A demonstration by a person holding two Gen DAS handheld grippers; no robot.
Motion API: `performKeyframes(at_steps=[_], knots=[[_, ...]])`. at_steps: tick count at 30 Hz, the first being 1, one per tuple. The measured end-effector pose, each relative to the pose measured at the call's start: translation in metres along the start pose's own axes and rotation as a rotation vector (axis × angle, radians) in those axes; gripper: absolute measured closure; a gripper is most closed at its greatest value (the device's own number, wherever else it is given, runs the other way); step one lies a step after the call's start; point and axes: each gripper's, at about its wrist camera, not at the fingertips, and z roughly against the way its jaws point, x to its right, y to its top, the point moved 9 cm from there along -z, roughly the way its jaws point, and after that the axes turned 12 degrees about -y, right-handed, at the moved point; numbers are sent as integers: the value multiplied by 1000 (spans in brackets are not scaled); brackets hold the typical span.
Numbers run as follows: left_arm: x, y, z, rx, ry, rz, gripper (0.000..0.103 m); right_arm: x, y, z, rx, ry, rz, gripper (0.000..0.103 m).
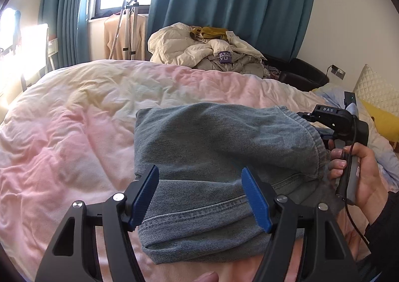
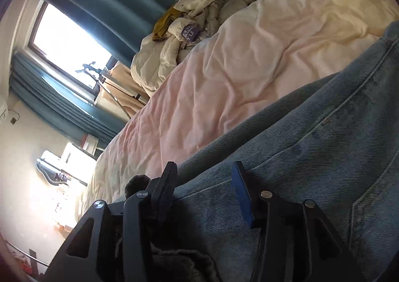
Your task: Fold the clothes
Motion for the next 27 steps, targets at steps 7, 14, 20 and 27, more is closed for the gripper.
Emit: performKeyframes(at_steps=[7, 14, 20, 27], knots=[[-4, -6, 1, -17, 10, 28, 32, -48, -47, 64, -39, 122, 159, 48], [-19, -7, 15, 5, -10, 133, 32, -71, -109, 94, 18, -20, 329, 27], [-25, -9, 19, 6, -10, 175, 32, -60, -125, 54, 6, -214, 461, 48], [-24, -6, 26, 20, -28, 190, 32, -46, -101, 85, -8, 22, 188, 88]])
